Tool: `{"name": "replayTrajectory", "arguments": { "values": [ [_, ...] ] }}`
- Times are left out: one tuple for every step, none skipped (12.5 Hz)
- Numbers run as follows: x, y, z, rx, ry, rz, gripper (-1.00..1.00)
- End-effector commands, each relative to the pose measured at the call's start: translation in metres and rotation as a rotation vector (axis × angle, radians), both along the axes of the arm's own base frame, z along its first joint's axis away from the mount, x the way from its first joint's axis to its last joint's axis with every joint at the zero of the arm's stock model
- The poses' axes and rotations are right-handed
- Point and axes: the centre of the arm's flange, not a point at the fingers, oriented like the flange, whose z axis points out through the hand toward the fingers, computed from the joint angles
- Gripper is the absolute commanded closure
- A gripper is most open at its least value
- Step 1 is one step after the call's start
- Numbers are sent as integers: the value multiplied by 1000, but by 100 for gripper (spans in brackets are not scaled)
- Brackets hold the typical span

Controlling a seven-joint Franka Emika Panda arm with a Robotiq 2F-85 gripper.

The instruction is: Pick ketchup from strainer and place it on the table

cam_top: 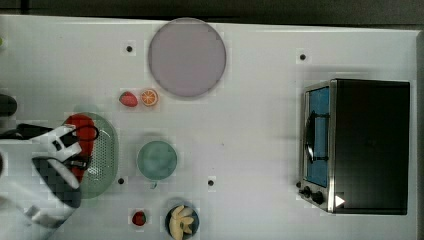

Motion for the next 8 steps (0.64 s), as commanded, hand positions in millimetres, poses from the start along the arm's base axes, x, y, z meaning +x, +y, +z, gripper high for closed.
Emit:
{"name": "replayTrajectory", "arguments": {
  "values": [
    [23, -18, 43, 42, 2, 55, -13],
    [29, -27, 56, 46, 10, 70, -13],
    [35, -37, 68, 43, 19, 76, -13],
    [42, -51, 79, 30, 24, 73, -13],
    [49, -66, 89, 13, 24, 72, -13],
    [57, -84, 100, 0, 20, 75, -13],
    [66, -103, 111, -9, 7, 86, -13],
    [76, -124, 122, -14, -16, 99, -13]
  ]
}}
